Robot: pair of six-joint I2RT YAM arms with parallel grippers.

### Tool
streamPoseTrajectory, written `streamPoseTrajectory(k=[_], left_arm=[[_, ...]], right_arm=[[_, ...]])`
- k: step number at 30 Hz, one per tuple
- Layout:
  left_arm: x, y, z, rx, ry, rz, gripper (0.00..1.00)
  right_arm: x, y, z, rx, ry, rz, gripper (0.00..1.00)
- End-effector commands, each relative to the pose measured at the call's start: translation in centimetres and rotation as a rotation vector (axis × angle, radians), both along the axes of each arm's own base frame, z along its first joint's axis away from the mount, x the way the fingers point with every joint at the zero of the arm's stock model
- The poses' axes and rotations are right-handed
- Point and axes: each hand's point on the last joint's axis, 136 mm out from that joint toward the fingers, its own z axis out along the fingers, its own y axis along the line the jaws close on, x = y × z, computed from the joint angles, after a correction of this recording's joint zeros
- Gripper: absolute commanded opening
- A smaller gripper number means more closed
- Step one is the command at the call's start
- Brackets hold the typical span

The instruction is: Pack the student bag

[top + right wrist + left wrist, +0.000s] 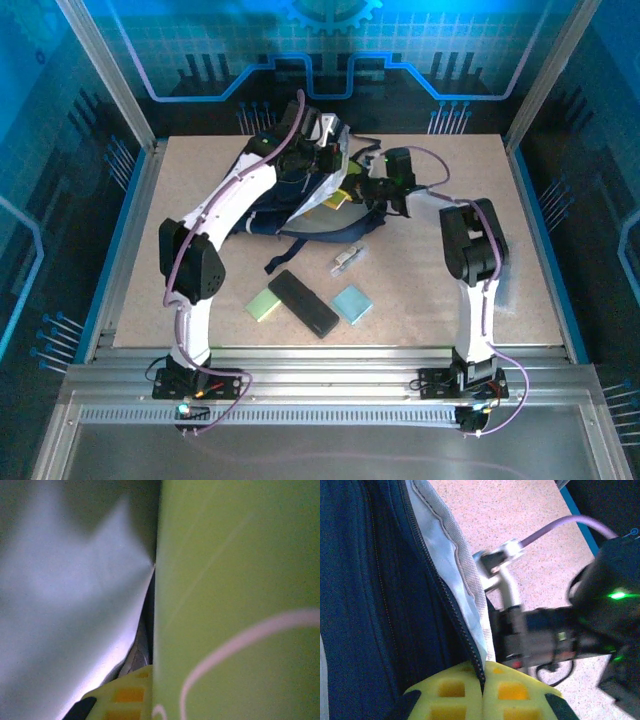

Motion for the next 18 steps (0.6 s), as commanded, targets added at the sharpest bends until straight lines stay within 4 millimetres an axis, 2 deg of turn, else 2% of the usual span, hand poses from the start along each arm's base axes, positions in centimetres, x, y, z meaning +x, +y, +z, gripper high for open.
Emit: streamPoseTrajectory(k=[1, 6, 7, 11, 12, 15, 18], left_arm=[[-0.4, -0.6, 8.0, -0.138, -0.18, -0.048, 0.0], [-0.1, -0.8, 8.0, -0.171, -0.173, -0.063, 0.0], [-0.1, -1.0, 8.0, -0.18, -0.169, -0.071, 0.0], [0.1, -1.3, 7.5, -0.196, -0.15, -0.07, 0.0], [0.2, -1.3, 7.4, -0.196, -0.148, -0.065, 0.0], [0.8, -1.1, 6.7, -0.185, -0.141, -0.046, 0.0], [1.5, -1.0, 5.4, -0.182, -0.123, -0.024, 0.01]], right_arm=[[-0.4, 4.1, 1.1, 0.068, -0.019, 0.113, 0.0], [0.5, 6.8, -0.5, 0.037, 0.015, 0.135, 0.0], [0.9, 7.2, -2.0, 0.024, 0.039, 0.136, 0.0], [2.5, 8.3, -2.8, 0.006, 0.059, 0.128, 0.13], [2.7, 8.2, -2.6, 0.007, 0.056, 0.121, 0.18], [2.6, 6.5, -1.8, -0.021, 0.036, 0.097, 0.43], [1.7, 3.3, -0.3, -0.066, 0.006, 0.066, 0.54]])
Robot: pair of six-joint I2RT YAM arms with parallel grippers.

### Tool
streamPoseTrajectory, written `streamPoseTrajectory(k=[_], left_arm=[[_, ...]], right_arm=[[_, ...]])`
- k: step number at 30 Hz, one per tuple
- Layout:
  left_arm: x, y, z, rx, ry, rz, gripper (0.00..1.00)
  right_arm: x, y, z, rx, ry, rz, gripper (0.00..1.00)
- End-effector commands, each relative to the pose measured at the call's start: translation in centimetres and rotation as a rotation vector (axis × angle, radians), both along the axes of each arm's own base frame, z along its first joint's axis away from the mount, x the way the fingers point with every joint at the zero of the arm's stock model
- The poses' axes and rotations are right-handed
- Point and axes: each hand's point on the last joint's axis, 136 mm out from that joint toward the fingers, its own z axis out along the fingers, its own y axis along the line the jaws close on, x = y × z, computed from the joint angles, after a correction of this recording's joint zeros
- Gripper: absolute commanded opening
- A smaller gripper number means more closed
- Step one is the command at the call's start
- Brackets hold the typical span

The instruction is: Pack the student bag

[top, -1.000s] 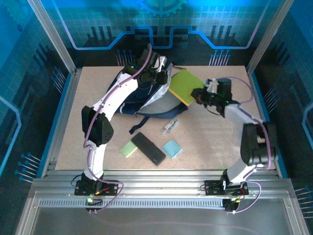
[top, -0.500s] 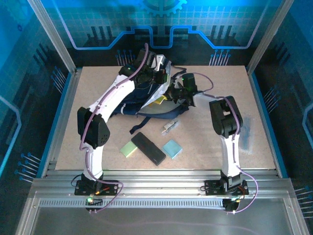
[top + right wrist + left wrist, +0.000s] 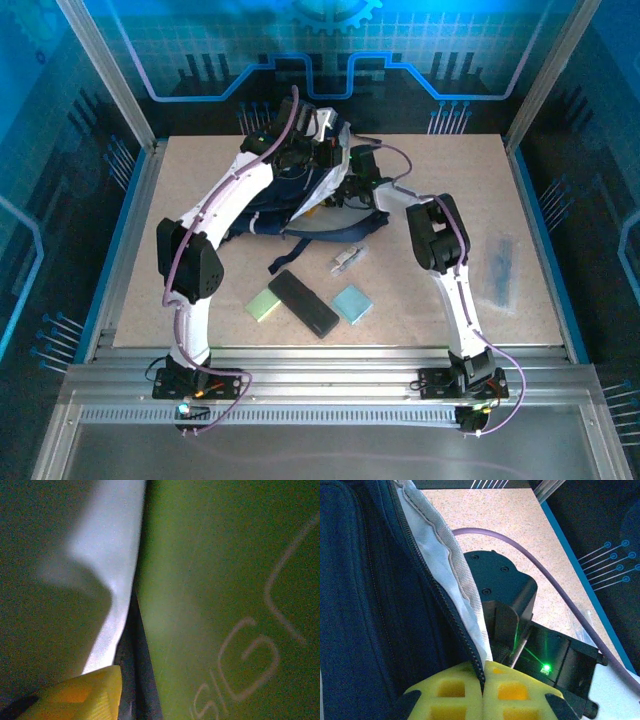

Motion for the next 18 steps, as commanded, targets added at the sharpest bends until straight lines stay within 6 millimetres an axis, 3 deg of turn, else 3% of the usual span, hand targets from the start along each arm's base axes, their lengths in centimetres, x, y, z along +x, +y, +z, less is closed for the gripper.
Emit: streamPoseTrajectory(k=[1, 5, 8, 11, 13, 14, 15, 17, 18], left_arm=[[1.2, -0.9, 3.8, -0.107, -0.107, -0.006, 0.0], [2.3, -1.2, 2.0, -0.124, -0.076, 0.012, 0.01], [2.8, -1.7, 0.8, -0.139, -0.047, 0.021, 0.01], [3.4, -2.3, -0.7, -0.162, -0.01, 0.032, 0.05], [3.7, -2.7, -1.6, -0.177, 0.014, 0.037, 0.1], [3.8, -2.9, -2.1, -0.182, 0.026, 0.041, 0.19], [3.8, -3.1, -2.5, -0.185, 0.038, 0.042, 0.34], [3.7, -3.1, -3.0, -0.19, 0.069, 0.051, 0.73], [3.6, -3.1, -3.2, -0.188, 0.078, 0.053, 0.84]], right_arm=[[-0.9, -5.0, 3.6, -0.063, -0.067, -0.046, 0.58], [-3.5, -11.1, 6.0, -0.175, -0.12, -0.087, 0.67], [-6.1, -15.6, 6.8, -0.316, -0.121, -0.109, 0.71], [-9.3, -20.1, 8.0, -0.459, -0.131, -0.148, 0.75], [-10.9, -22.1, 8.8, -0.522, -0.139, -0.176, 0.75], [-11.9, -22.9, 9.3, -0.548, -0.148, -0.19, 0.76], [-12.6, -23.4, 9.8, -0.566, -0.16, -0.2, 0.76], [-14.3, -23.8, 10.8, -0.59, -0.192, -0.22, 0.76], [-15.0, -23.7, 11.2, -0.591, -0.208, -0.219, 0.76]])
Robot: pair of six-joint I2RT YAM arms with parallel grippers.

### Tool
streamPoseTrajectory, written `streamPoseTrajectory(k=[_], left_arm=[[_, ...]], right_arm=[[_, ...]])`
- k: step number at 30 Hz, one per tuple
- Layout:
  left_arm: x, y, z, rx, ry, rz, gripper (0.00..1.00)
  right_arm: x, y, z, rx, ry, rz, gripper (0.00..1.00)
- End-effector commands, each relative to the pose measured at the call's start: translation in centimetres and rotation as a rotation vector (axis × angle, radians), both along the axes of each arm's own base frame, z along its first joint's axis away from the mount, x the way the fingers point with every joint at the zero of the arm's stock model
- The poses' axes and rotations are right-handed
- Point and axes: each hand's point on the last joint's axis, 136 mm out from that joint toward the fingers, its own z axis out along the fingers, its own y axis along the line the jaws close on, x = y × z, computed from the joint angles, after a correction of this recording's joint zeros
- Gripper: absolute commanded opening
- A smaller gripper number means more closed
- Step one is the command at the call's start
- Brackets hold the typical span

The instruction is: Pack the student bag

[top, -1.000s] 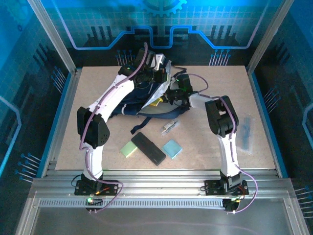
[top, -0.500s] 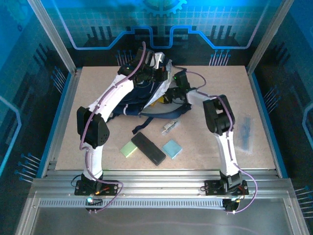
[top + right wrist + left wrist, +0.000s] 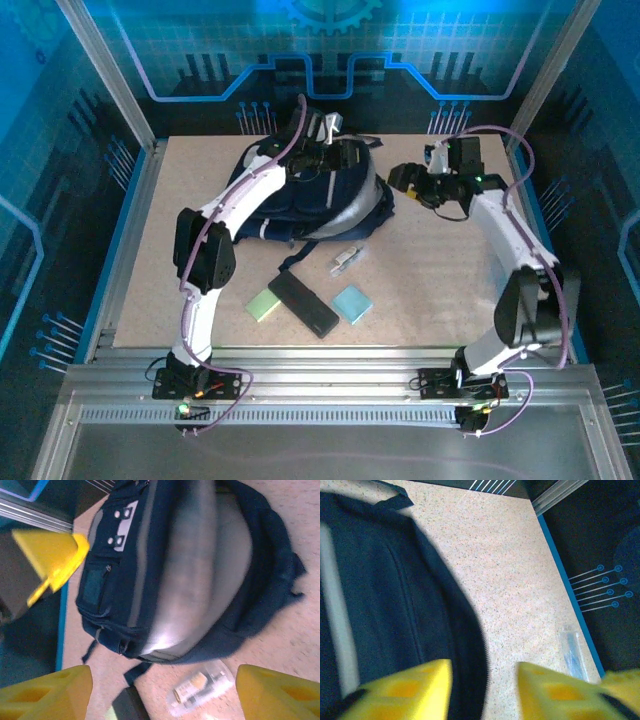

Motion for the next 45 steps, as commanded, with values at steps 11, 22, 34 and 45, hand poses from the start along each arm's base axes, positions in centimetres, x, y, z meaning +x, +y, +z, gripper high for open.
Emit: streamPoseTrajectory(k=[11, 22, 34, 45], left_arm=[[-4.9, 9.6, -1.6, -0.104, 0.05, 0.278, 0.92], [-13.0, 21.4, -12.1, -0.225, 0.255, 0.74, 0.87], [-9.9, 22.3, -18.3, -0.388, 0.366, 0.912, 0.77], [-8.6, 21.4, -15.5, -0.482, 0.29, 0.895, 0.0]], right_arm=[[-6.7, 6.5, -3.7, -0.178, -0.014, 0.049, 0.75], [-5.6, 12.3, -7.9, -0.239, 0.03, 0.05, 0.75], [-7.1, 18.0, -9.2, -0.242, 0.019, 0.179, 0.72], [-6.1, 23.5, -11.7, -0.238, -0.032, 0.301, 0.58]])
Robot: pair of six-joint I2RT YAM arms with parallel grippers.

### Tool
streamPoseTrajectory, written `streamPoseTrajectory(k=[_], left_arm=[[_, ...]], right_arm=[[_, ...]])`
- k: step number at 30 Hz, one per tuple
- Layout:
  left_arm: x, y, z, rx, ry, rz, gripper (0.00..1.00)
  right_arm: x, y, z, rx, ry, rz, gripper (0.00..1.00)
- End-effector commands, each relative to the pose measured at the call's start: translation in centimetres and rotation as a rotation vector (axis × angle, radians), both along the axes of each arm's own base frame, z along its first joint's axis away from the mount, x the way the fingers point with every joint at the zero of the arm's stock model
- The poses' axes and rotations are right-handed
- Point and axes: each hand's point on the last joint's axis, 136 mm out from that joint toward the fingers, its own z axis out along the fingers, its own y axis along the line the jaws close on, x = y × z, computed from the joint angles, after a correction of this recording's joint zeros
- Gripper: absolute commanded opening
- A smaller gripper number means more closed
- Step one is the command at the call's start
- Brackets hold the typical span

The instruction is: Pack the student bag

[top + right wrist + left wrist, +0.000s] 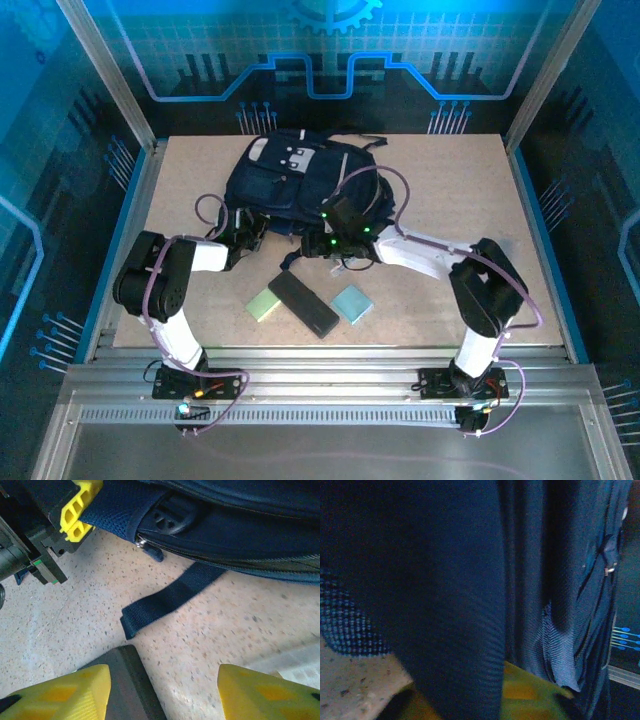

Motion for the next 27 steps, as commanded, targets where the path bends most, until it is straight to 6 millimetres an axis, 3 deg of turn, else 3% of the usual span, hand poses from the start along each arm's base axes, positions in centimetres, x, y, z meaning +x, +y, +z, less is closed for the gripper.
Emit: streamPoseTrajectory(k=[1, 4, 9, 18, 20, 27], left_arm=[[-0.2, -0.7, 3.2, -0.035, -0.081, 0.021, 0.0], [-1.1, -1.3, 5.4, -0.048, -0.116, 0.027, 0.0], [-2.1, -2.0, 8.8, -0.043, -0.176, 0.023, 0.0], [-3.0, -3.3, 9.2, -0.091, -0.18, 0.011, 0.0], [-3.1, -3.6, 9.1, -0.094, -0.178, 0.007, 0.0], [-3.6, -3.2, 7.9, -0.08, -0.152, 0.025, 0.0]], right_arm=[[1.3, 2.9, 0.1, 0.044, -0.044, 0.042, 0.58], [2.2, 4.5, -0.5, 0.06, -0.069, 0.058, 0.57], [4.3, 5.3, -1.3, 0.016, -0.132, 0.042, 0.55], [7.4, 5.6, -1.3, -0.042, -0.279, -0.054, 0.54], [7.9, 5.9, -1.1, -0.038, -0.309, -0.074, 0.49], [8.2, 6.7, 0.8, 0.072, -0.37, -0.067, 0.13]])
